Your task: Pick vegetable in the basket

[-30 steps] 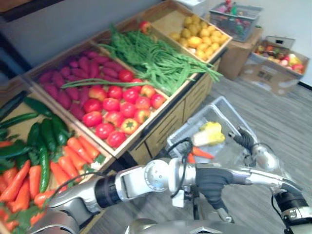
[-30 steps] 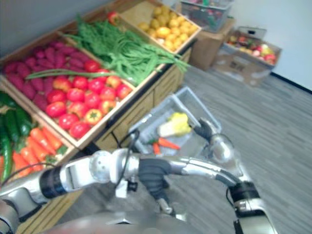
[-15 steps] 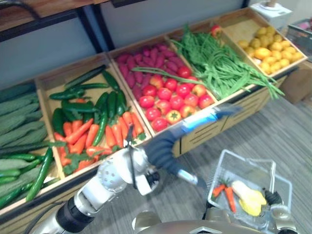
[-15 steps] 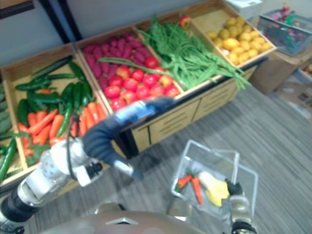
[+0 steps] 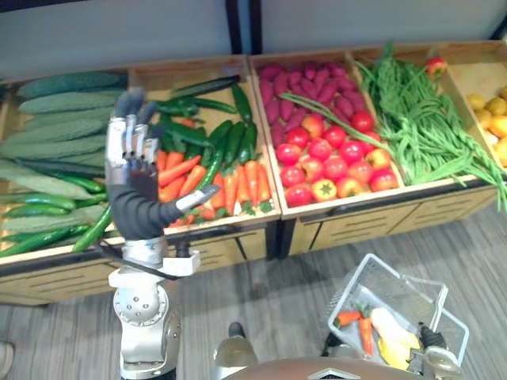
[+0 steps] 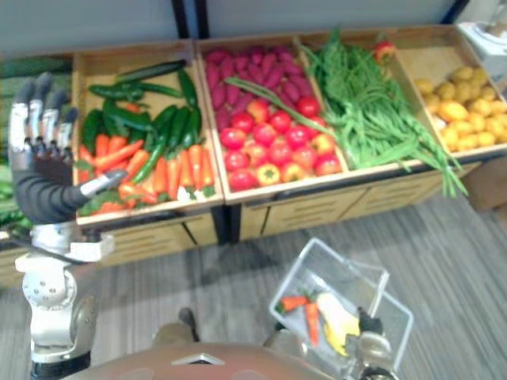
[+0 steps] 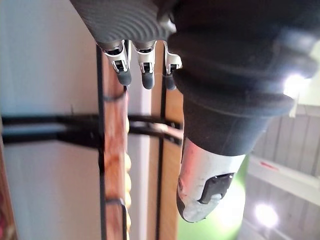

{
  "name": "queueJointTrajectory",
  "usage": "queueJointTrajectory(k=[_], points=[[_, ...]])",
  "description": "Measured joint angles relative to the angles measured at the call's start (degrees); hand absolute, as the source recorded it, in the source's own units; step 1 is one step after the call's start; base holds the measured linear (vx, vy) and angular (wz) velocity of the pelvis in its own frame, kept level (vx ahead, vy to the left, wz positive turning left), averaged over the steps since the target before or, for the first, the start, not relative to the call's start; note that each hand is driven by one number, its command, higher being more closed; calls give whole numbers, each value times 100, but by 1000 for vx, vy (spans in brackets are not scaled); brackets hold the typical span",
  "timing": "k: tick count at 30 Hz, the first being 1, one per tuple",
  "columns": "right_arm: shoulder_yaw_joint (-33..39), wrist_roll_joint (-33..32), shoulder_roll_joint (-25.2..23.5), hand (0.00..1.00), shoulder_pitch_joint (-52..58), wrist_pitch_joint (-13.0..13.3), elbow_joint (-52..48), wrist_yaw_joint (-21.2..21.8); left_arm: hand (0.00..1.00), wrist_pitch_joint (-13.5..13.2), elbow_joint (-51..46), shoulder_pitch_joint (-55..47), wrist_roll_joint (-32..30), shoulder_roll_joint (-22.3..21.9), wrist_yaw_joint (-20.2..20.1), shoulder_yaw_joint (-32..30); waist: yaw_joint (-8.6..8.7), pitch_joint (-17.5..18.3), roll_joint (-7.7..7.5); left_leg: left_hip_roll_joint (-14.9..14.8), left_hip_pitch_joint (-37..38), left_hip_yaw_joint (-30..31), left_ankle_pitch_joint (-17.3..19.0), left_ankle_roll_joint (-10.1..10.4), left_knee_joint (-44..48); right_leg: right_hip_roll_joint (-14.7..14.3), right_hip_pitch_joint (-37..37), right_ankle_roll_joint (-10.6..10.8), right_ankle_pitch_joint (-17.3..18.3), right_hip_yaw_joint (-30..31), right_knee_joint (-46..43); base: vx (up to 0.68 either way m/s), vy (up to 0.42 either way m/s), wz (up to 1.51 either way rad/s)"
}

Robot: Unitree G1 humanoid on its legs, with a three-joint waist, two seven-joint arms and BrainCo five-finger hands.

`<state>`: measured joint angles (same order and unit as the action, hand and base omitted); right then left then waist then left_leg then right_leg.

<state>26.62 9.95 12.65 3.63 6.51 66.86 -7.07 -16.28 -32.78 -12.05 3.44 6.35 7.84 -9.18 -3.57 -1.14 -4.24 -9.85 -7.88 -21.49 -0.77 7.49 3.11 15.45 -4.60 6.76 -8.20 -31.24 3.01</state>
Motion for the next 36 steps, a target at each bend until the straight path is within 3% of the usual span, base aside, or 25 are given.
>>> queueJointTrajectory(k=[4,7,11,17,21,25,30,36], points=[[2,-146,-13,100,50,17,98,-5,0,105,718,-80,-477,-688,712,-896,-130,9,16,86,22,395,-365,-55,-465,-19,130,14,74,-421,-30,10,-2,47],[14,-157,-85,100,123,14,108,-23,0,268,1340,-142,-452,-1029,1155,-1512,-176,18,14,139,35,687,-489,-79,-625,-20,308,62,119,-717,-35,27,7,52],[34,-208,-222,100,145,25,55,-60,0,473,2087,-176,-460,-1089,1606,-2200,-321,58,5,176,123,814,-570,-67,-815,-17,429,80,146,-890,-26,9,15,24],[-5,-205,-553,100,171,24,-203,-135,0,700,4179,-181,-301,-1104,2133,-3122,-458,129,-14,186,206,816,-580,-77,-862,-12,501,64,167,-927,5,-2,6,2],[49,-204,-705,100,143,-9,-312,-150,0,910,6673,-107,-115,-1070,2046,-3691,-424,193,9,226,243,812,-554,-95,-883,-11,571,93,195,-915,116,0,0,0],[47,-159,-761,100,35,-10,-290,-168,0,1188,8206,-157,-123,-1070,1755,-3471,-403,194,13,228,277,802,-544,-89,-888,-17,589,106,206,-886,126,4,-2,-1],[-25,-86,-874,100,-65,-1,-284,-241,0,1272,8783,-283,-930,-995,1407,-2635,-283,199,49,235,339,740,-537,-60,-889,-13,597,103,204,-773,125,15,-1,-7],[-365,-81,-849,100,-187,-7,-181,-249,0,1322,9295,-123,-1043,-564,855,-1766,-141,189,73,233,497,572,-470,-31,-894,-5,620,104,207,-593,125,19,-4,-14]])
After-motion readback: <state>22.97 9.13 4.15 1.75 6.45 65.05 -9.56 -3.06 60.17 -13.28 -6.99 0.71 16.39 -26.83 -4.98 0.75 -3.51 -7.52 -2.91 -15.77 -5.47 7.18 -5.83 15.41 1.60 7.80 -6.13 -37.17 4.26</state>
